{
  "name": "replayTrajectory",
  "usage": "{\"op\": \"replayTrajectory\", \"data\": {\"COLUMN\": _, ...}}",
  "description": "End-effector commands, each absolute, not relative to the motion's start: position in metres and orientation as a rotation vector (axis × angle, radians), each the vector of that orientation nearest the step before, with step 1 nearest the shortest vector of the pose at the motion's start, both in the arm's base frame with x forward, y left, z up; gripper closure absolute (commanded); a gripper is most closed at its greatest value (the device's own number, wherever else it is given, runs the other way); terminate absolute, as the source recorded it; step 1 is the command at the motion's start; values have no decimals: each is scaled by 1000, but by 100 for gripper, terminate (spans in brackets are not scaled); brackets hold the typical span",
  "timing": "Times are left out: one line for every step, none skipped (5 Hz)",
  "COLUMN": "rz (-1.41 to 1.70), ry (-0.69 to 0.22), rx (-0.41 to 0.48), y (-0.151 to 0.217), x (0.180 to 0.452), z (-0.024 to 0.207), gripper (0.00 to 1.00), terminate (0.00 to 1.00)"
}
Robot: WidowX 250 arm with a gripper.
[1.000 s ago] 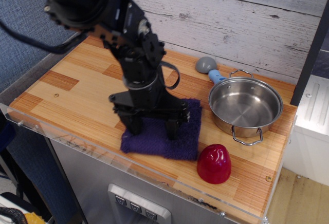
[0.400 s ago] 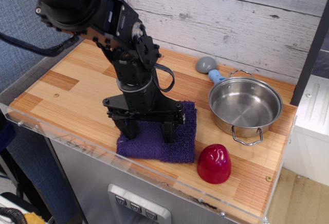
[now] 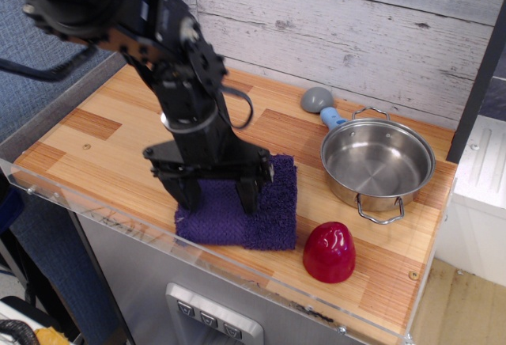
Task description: Move the purple cloth near the Apple.
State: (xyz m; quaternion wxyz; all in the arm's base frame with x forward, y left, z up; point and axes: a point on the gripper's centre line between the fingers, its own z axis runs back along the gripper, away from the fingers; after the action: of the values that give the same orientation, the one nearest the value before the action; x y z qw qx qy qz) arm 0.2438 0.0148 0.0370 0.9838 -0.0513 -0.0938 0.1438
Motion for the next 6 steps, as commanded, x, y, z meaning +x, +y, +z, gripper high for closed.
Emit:
{"op": "replayTrajectory", "data": {"rz": 260, "ry": -344, "rx": -130, "y": 12, "x": 248, "z": 103, "gripper": 0, "terminate": 0}}
{"op": "replayTrajectory", "data": {"rz": 218, "ry": -412, "rx": -119, "y": 7, "x": 249, "z": 131, "gripper": 0, "terminate": 0}}
{"op": "replayTrajectory", "data": {"rz": 218, "ry": -412, "rx": -119, "y": 7, "x": 249, "z": 131, "gripper": 0, "terminate": 0}}
{"op": "replayTrajectory", "data": {"rz": 218, "ry": -412, "rx": -119, "y": 7, "x": 249, "z": 131, "gripper": 0, "terminate": 0}}
{"op": "replayTrajectory", "data": {"rz": 218, "ry": -412, "rx": -119, "y": 7, "x": 249, "z": 131, "gripper": 0, "terminate": 0}}
{"op": "replayTrajectory", "data": {"rz": 218, "ry": -412, "rx": -119, "y": 7, "x": 249, "z": 131, "gripper": 0, "terminate": 0}}
